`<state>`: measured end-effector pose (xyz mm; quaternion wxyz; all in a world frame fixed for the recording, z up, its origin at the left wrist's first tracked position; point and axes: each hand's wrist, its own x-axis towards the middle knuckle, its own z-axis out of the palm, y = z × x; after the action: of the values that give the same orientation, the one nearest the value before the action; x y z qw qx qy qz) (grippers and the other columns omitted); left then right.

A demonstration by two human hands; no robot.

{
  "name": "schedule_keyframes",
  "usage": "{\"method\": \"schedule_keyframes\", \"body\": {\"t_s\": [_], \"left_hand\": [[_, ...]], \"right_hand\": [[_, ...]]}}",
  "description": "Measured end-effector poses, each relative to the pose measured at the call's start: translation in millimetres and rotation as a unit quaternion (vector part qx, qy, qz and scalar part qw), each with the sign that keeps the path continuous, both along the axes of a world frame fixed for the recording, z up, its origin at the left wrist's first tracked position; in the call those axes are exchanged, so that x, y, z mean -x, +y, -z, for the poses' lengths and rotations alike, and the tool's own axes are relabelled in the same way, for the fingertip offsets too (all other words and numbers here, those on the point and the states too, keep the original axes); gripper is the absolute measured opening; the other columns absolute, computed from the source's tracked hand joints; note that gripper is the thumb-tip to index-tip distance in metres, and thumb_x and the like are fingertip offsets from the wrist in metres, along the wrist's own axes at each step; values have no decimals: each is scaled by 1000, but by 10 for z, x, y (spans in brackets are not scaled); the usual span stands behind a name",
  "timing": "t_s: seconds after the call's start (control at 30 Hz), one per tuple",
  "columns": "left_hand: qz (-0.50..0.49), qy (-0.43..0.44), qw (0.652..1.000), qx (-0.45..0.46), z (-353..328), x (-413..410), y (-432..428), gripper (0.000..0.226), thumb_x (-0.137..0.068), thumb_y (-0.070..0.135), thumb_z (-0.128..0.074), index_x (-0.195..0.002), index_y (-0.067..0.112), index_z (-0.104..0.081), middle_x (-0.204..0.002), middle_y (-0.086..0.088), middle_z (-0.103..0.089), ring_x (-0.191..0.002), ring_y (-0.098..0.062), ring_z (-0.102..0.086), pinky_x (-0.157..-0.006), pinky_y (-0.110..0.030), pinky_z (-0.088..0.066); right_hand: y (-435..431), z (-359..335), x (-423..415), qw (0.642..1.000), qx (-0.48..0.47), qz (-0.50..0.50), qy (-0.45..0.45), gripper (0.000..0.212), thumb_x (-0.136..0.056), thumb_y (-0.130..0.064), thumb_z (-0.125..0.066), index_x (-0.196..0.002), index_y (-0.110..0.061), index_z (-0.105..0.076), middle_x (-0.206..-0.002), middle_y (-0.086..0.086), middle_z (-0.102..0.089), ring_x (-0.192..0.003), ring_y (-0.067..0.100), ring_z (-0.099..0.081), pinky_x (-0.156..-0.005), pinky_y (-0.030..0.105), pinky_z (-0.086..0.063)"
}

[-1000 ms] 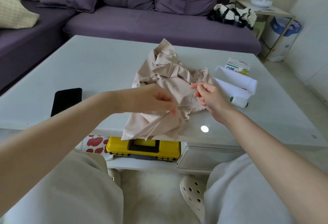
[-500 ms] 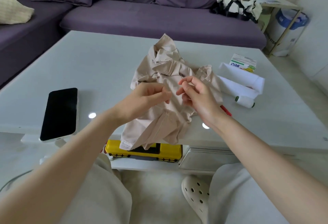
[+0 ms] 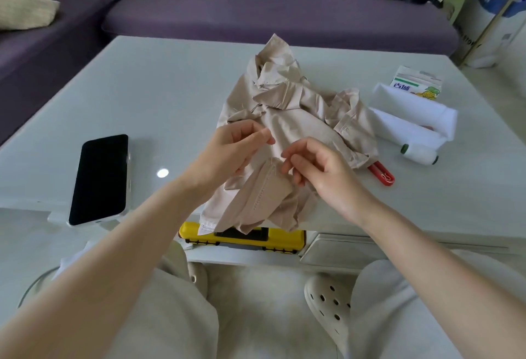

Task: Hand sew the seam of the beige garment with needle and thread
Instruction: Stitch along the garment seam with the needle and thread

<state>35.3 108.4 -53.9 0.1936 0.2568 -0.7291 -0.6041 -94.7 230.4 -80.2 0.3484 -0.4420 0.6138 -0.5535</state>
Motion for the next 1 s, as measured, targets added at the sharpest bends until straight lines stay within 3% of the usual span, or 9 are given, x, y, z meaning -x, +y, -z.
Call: {"method": "schedule_keyframes", "body": {"t_s": [0.43, 0.63, 0.8, 0.9, 1.0], "left_hand": [[5, -24, 999, 44, -4, 52, 50, 22, -97, 16, -48, -79, 12, -61, -47, 10, -30, -43, -7, -24, -42, -18, -21], [68, -21, 986, 154, 29, 18, 137, 21, -94, 19, -55, -76, 20, -63, -55, 10, -46, -49, -3, -38, -50, -13, -31], [107, -25, 948, 297, 90, -6, 153, 15, -92, 32, -55, -83, 24, -65, -70, 21, -54, -67, -1, -52, -62, -11, -36], [121, 6, 922, 367, 106, -13, 138, 21, -90, 33, -49, -82, 20, -63, -74, 17, -51, -76, -4, -48, -71, -10, -36], [112, 28, 917, 383, 95, -11, 116, 20, -89, 30, -49, -78, 21, -63, -72, 10, -51, -74, -9, -41, -74, -13, -32]], "right_hand": [[17, 72, -46, 997, -82, 2, 12, 18, -98, -4, -45, -93, -14, -60, -66, -4, -61, -47, 6, -46, -49, 21, -38], [3, 89, -2, 995, -98, 34, -2, 22, -100, -4, -39, -110, -8, -58, -59, -8, -55, -45, 3, -45, -47, 19, -40], [-16, 67, 65, 979, -95, 22, -182, 26, -101, -3, -35, -110, -9, -59, -59, -10, -52, -48, 2, -41, -49, 15, -40], [-34, 28, 103, 933, -82, 18, -349, 24, -99, 1, -35, -103, -7, -57, -62, -4, -49, -46, 4, -37, -44, 12, -37], [-27, -2, 146, 891, -70, 17, -448, 21, -96, -1, -38, -96, -9, -58, -62, -3, -46, -48, 4, -33, -42, 12, -30]]}}
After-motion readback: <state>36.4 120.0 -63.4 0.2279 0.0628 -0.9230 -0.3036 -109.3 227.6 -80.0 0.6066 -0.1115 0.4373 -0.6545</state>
